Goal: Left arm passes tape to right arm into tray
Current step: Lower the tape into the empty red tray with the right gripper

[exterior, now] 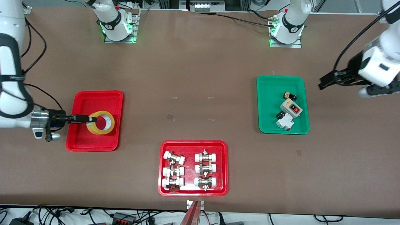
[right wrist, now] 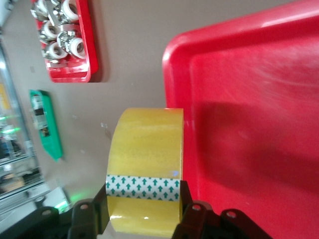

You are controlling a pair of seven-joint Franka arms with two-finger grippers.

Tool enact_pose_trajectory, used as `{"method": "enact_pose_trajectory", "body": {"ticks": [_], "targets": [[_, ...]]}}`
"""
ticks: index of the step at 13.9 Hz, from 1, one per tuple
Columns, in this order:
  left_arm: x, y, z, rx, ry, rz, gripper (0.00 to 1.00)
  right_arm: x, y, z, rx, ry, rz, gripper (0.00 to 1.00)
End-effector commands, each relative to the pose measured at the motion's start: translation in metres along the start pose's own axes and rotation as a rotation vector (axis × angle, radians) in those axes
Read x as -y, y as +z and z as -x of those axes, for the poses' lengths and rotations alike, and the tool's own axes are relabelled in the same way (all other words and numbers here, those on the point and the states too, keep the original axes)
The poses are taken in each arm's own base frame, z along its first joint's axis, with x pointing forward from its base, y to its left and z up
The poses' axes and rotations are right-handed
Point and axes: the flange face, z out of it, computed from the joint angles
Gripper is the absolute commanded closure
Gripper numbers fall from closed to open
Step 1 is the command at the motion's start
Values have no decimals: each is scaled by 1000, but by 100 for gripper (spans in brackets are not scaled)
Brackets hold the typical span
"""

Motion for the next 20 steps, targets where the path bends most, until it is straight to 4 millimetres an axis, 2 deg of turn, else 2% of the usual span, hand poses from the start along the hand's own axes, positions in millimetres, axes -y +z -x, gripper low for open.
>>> {"method": "enact_pose_trajectory", "body": {"ticks": [1,3,6,12,15,16,17,18,20], "targets": [[14,-2,25,-16,72,-84,0,-37,3,5,-6,-51,-82,61],[25,-6,28,-24,55,-89,0,-61,2,10,-19,-38,-106,61],[52,-19,31,-30,85,-38,0,-72,3,22,18,-17,-185,61],[52,-22,29,-39,95,-37,0,-96,7,27,-1,-33,-222,61],[69,-24,25,-49,63,-34,0,-106,13,29,-1,-41,-232,61],[69,-26,26,-53,63,-32,0,-108,15,29,-1,-47,-232,56],[69,-28,27,-56,63,-32,0,-108,13,29,-1,-41,-229,10],[66,-30,28,-58,68,-32,0,-104,7,26,-2,-48,-220,0],[62,-51,30,-85,73,-30,0,-97,-7,18,-6,-79,-171,0]]}}
